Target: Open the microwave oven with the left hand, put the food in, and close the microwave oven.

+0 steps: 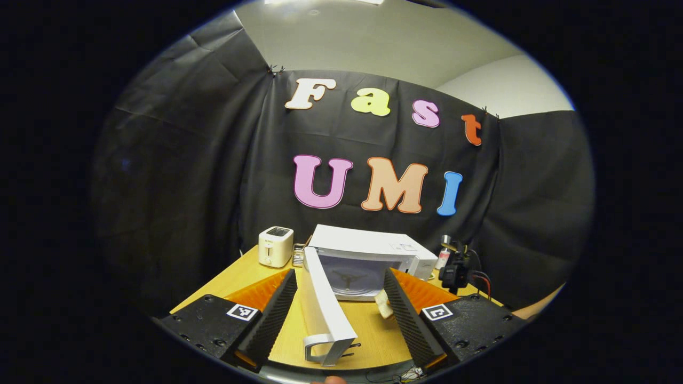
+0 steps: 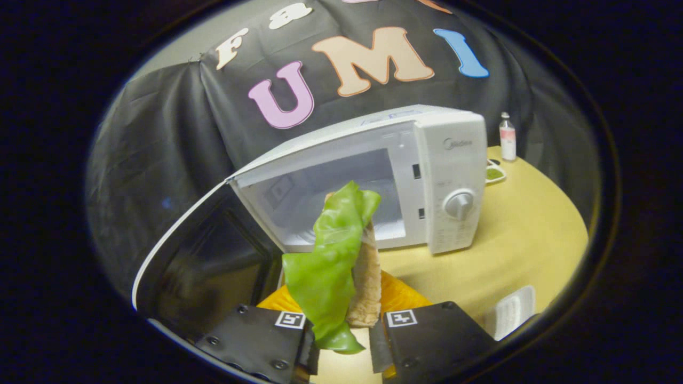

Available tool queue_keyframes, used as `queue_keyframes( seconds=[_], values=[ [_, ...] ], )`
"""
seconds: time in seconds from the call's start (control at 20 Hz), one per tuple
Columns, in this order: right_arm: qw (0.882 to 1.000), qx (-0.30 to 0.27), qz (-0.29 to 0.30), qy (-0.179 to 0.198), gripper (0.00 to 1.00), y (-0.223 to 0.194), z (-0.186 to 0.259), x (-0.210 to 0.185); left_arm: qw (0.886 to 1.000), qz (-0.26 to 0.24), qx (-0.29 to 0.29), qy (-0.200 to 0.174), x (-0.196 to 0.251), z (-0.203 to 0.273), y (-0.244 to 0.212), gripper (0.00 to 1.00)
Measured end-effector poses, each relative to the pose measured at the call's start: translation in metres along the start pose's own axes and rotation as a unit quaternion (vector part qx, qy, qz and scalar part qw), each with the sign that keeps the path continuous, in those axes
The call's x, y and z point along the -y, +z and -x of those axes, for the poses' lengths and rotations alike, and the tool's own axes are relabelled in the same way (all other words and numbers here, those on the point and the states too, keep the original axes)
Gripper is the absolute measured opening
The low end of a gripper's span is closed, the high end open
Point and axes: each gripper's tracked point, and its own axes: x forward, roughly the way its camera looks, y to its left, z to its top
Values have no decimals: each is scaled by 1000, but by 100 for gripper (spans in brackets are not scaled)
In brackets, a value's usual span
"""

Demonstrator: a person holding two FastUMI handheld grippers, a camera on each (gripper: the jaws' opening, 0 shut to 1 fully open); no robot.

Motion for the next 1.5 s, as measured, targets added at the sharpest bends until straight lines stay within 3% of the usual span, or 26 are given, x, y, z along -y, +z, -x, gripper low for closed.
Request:
queue_keyframes(
  seconds=[0.3,0.65,0.75,0.9,0.95,1.15,1.4,1.45,1.5],
  values=[
    [996,30,-79,-18,40,-3,-69,-35,999,0,-44,-7,-1,7,-28,96],
    [993,67,-95,-30,40,11,-131,-51,999,7,-54,0,-5,7,-30,96],
    [990,83,-106,-36,36,18,-143,-50,998,-2,-57,-2,-5,7,-29,96],
    [987,101,-122,-32,40,31,-161,-53,998,-1,-65,-1,-3,9,-35,96],
    [986,105,-125,-34,33,35,-167,-54,998,5,-69,-2,-2,10,-38,96],
    [980,117,-152,-45,32,49,-187,-50,997,18,-78,0,0,11,-42,96],
    [976,113,-184,-28,33,51,-206,-57,996,10,-82,9,-6,12,-44,96],
    [975,115,-189,-24,40,51,-210,-58,996,11,-85,10,-6,13,-46,96],
    [975,117,-186,-24,33,51,-210,-58,996,12,-87,9,-6,13,-45,96]
  ],
)
